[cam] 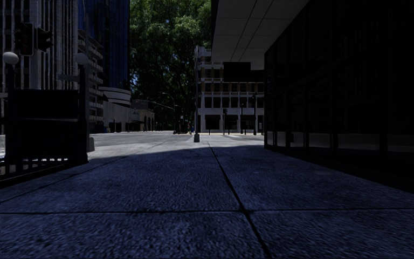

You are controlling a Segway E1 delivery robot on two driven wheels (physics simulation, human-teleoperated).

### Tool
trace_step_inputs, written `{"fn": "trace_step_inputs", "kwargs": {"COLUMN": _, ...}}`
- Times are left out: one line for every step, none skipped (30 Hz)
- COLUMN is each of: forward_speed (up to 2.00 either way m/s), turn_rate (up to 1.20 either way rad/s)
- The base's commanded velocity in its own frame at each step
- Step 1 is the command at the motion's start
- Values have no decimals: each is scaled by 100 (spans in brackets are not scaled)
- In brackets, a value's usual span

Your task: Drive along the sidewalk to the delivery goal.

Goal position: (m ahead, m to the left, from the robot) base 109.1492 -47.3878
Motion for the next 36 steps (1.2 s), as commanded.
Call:
{"fn": "trace_step_inputs", "kwargs": {"forward_speed": 200, "turn_rate": 0}}
{"fn": "trace_step_inputs", "kwargs": {"forward_speed": 200, "turn_rate": 0}}
{"fn": "trace_step_inputs", "kwargs": {"forward_speed": 200, "turn_rate": -2}}
{"fn": "trace_step_inputs", "kwargs": {"forward_speed": 200, "turn_rate": -8}}
{"fn": "trace_step_inputs", "kwargs": {"forward_speed": 200, "turn_rate": -8}}
{"fn": "trace_step_inputs", "kwargs": {"forward_speed": 200, "turn_rate": -16}}
{"fn": "trace_step_inputs", "kwargs": {"forward_speed": 200, "turn_rate": -21}}
{"fn": "trace_step_inputs", "kwargs": {"forward_speed": 200, "turn_rate": -22}}
{"fn": "trace_step_inputs", "kwargs": {"forward_speed": 200, "turn_rate": -22}}
{"fn": "trace_step_inputs", "kwargs": {"forward_speed": 200, "turn_rate": -22}}
{"fn": "trace_step_inputs", "kwargs": {"forward_speed": 200, "turn_rate": -22}}
{"fn": "trace_step_inputs", "kwargs": {"forward_speed": 200, "turn_rate": -23}}
{"fn": "trace_step_inputs", "kwargs": {"forward_speed": 200, "turn_rate": -24}}
{"fn": "trace_step_inputs", "kwargs": {"forward_speed": 200, "turn_rate": -25}}
{"fn": "trace_step_inputs", "kwargs": {"forward_speed": 200, "turn_rate": -25}}
{"fn": "trace_step_inputs", "kwargs": {"forward_speed": 200, "turn_rate": -25}}
{"fn": "trace_step_inputs", "kwargs": {"forward_speed": 200, "turn_rate": -25}}
{"fn": "trace_step_inputs", "kwargs": {"forward_speed": 200, "turn_rate": -25}}
{"fn": "trace_step_inputs", "kwargs": {"forward_speed": 200, "turn_rate": -25}}
{"fn": "trace_step_inputs", "kwargs": {"forward_speed": 200, "turn_rate": -25}}
{"fn": "trace_step_inputs", "kwargs": {"forward_speed": 200, "turn_rate": -25}}
{"fn": "trace_step_inputs", "kwargs": {"forward_speed": 200, "turn_rate": -25}}
{"fn": "trace_step_inputs", "kwargs": {"forward_speed": 200, "turn_rate": -24}}
{"fn": "trace_step_inputs", "kwargs": {"forward_speed": 200, "turn_rate": -17}}
{"fn": "trace_step_inputs", "kwargs": {"forward_speed": 200, "turn_rate": -17}}
{"fn": "trace_step_inputs", "kwargs": {"forward_speed": 200, "turn_rate": -8}}
{"fn": "trace_step_inputs", "kwargs": {"forward_speed": 200, "turn_rate": -1}}
{"fn": "trace_step_inputs", "kwargs": {"forward_speed": 200, "turn_rate": 0}}
{"fn": "trace_step_inputs", "kwargs": {"forward_speed": 200, "turn_rate": 0}}
{"fn": "trace_step_inputs", "kwargs": {"forward_speed": 200, "turn_rate": 0}}
{"fn": "trace_step_inputs", "kwargs": {"forward_speed": 200, "turn_rate": 0}}
{"fn": "trace_step_inputs", "kwargs": {"forward_speed": 200, "turn_rate": 0}}
{"fn": "trace_step_inputs", "kwargs": {"forward_speed": 200, "turn_rate": 0}}
{"fn": "trace_step_inputs", "kwargs": {"forward_speed": 200, "turn_rate": 0}}
{"fn": "trace_step_inputs", "kwargs": {"forward_speed": 200, "turn_rate": 0}}
{"fn": "trace_step_inputs", "kwargs": {"forward_speed": 200, "turn_rate": 0}}
